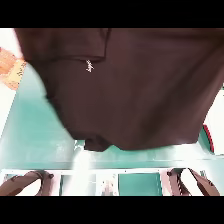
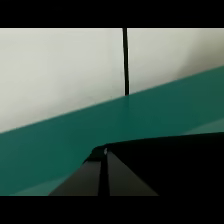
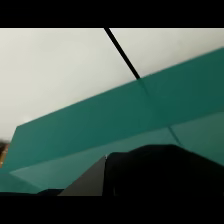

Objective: Fold the shirts.

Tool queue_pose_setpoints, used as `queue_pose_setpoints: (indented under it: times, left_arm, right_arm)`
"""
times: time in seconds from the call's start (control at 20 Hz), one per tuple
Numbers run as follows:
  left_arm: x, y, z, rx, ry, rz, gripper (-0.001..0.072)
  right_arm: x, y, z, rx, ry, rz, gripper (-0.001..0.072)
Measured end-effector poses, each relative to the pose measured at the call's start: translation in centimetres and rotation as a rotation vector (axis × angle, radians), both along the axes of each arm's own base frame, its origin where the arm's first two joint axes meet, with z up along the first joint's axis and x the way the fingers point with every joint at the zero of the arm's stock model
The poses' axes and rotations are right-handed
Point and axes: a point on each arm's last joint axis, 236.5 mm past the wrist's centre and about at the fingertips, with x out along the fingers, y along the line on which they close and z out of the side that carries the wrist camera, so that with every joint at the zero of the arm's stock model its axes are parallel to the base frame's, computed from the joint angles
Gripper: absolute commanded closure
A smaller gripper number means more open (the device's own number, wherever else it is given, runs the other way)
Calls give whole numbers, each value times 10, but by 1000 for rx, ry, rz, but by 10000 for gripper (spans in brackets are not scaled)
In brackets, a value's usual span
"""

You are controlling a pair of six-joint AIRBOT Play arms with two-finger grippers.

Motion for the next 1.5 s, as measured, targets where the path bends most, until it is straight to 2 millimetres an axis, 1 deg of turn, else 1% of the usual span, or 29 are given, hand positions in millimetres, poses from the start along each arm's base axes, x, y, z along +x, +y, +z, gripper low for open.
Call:
queue_pose_setpoints:
  times: [0.1,0.2,0.25,0.3,0.4,0.45,0.5,0.55,0.6,0.65,0.7,0.8,0.85,0.9,0.95,1.0,1.1,1.2,1.25,1.3,1.4,1.45,1.5]
  left_arm:
    - [42,-10,-63,-12,145,-21,687]
    - [83,-20,-133,-28,288,-45,687]
    - [101,-26,-169,-47,353,-55,686]
    - [117,-32,-203,-74,412,-63,687]
    - [143,-43,-261,-136,498,-70,686]
    - [153,-48,-282,-176,526,-69,686]
    - [162,-53,-301,-221,549,-67,685]
    - [168,-56,-317,-254,571,-64,588]
    - [172,-58,-328,-278,587,-61,243]
    - [175,-59,-334,-305,596,-57,27]
    - [178,-58,-337,-326,604,-55,41]
    - [176,-49,-340,-349,648,-63,42]
    - [173,-44,-335,-362,668,-73,109]
    - [168,-37,-332,-375,702,-84,387]
    - [159,-29,-332,-383,752,-96,681]
    - [150,-20,-330,-391,802,-107,687]
    - [129,-5,-326,-405,896,-130,688]
    - [101,1,-323,-387,995,-164,688]
    - [89,4,-319,-374,1026,-173,688]
    - [75,9,-319,-352,1063,-172,688]
    - [41,16,-321,-310,1138,-156,688]
    - [24,18,-324,-302,1168,-146,687]
    - [4,21,-333,-290,1208,-124,687]
  right_arm:
    - [34,-5,-65,58,100,17,697]
    - [71,-4,-139,108,215,29,698]
    - [87,-2,-173,127,267,32,697]
    - [102,1,-207,147,319,31,697]
    - [126,3,-266,183,412,25,697]
    - [137,3,-290,196,446,21,675]
    - [145,4,-308,205,473,21,549]
    - [152,4,-322,209,494,22,408]
    - [158,2,-331,211,501,18,343]
    - [165,-3,-333,212,498,11,339]
    - [169,-8,-332,216,497,11,338]
    - [170,-23,-322,228,491,23,342]
    - [167,-29,-316,240,495,38,348]
    - [161,-35,-310,255,508,61,469]
    - [153,-40,-306,270,523,83,629]
    - [142,-42,-303,290,543,113,653]
    - [118,-41,-300,321,595,177,669]
    - [91,-30,-303,346,658,240,673]
    - [76,-25,-306,350,692,258,673]
    - [62,-21,-310,353,722,270,673]
    - [30,-10,-318,350,780,290,674]
    - [16,-9,-322,342,802,283,673]
    - [3,-7,-324,340,813,271,673]
